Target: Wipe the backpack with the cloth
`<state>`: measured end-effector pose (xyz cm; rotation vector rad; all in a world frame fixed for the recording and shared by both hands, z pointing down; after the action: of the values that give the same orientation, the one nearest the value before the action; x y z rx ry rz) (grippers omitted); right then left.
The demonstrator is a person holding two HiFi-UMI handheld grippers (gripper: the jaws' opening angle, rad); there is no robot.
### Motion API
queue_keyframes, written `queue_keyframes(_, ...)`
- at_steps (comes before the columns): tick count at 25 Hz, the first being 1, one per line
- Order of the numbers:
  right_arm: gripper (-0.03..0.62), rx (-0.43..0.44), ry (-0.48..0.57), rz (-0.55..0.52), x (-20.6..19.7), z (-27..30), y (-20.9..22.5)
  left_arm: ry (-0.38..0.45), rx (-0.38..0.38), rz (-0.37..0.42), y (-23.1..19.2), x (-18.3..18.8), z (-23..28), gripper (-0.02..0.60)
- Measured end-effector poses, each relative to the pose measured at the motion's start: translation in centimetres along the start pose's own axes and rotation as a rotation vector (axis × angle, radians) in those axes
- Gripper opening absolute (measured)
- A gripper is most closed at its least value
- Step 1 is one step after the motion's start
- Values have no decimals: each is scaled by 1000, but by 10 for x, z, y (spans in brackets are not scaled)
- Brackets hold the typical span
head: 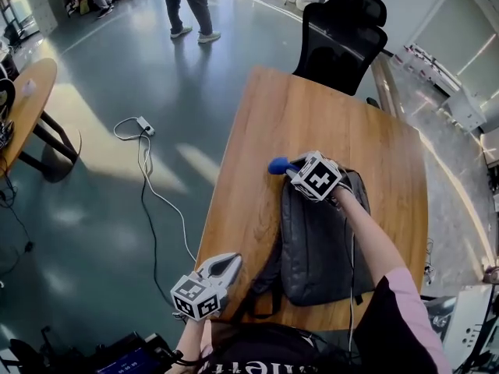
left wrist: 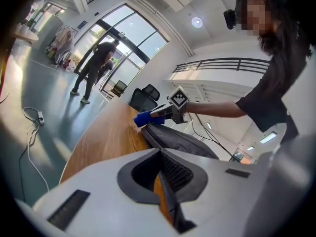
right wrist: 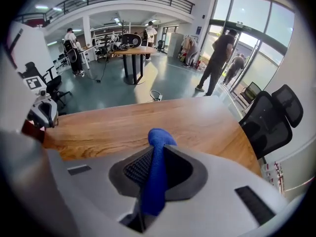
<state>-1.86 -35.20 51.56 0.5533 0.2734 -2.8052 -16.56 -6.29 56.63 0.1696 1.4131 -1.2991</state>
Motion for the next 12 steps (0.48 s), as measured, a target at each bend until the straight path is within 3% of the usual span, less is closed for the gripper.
queue_keyframes(12,61,95,-42,-234,-3,-28,-87,37,45,16,10,1,-25,-2)
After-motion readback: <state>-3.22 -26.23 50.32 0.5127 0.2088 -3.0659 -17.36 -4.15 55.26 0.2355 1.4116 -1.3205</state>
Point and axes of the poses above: the fingertips, and each gripper's own axes: z forward along the fingers, y to its right, x out of its top, the point moved 7 cm from there along -z, backward along the fingers, and after that the axes turned 4 degrees about x, right-handed, at the moved point
